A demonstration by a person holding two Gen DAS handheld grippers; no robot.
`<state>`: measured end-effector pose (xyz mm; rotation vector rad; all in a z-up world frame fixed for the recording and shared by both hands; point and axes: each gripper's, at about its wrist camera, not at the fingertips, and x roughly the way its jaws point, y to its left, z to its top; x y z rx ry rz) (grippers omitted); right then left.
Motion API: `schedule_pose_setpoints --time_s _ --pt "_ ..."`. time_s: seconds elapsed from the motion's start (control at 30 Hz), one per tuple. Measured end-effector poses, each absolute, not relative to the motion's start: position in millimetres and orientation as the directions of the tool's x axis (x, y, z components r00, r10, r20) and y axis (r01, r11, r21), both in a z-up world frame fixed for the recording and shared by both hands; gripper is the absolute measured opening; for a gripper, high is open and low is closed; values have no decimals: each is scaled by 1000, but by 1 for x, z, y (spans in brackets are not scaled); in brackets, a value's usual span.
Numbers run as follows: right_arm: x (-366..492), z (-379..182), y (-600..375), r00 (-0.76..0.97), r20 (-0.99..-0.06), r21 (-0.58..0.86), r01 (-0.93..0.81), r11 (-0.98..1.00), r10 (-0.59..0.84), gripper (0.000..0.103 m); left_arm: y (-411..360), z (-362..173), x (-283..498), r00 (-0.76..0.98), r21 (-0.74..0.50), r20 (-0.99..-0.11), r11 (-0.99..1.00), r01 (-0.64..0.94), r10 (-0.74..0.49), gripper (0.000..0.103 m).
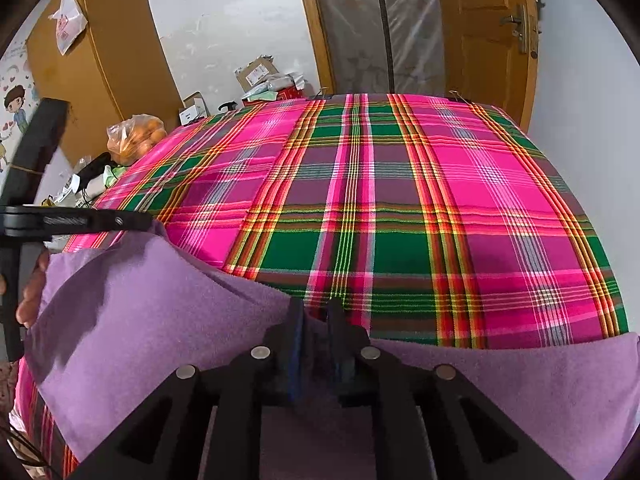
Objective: Fold clothes
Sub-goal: 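Lower the folded edge onto the garment and open both grippers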
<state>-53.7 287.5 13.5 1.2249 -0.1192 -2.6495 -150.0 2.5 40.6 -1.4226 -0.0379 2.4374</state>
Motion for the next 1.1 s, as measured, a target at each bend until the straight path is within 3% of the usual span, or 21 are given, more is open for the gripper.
schedule_pose_setpoints --time_s 0.47,0.53,0.6,0.8,0.83,0.93,1.1 --pt "-54 12 290 -622 -742 195 158 -968 -250 13 19 18 -176 -384 -128 -898 -964 -235 213 31" --pt "-54 11 290 -622 -742 197 156 -968 -251 13 19 17 -177 -388 -141 -894 -963 -229 223 25" --pt "-53 11 290 -622 -741 201 154 -967 -253 13 17 16 -175 -391 -170 -885 -957 -234 252 10" --pt "-52 11 288 -621 -742 206 149 -967 -253 14 7 23 -179 -452 -215 -847 -958 -191 280 6" --pt "-52 11 289 -621 -742 206 149 -967 -254 14 6 23 -181 -458 -218 -844 -958 -184 280 0" --pt "-53 11 290 -620 -742 208 149 -967 -256 14 6 20 -189 -479 -172 -847 -972 -162 230 0" --pt "-54 10 292 -619 -742 217 140 -966 -257 18 -7 15 -201 -444 -227 -856 -965 -134 263 1"
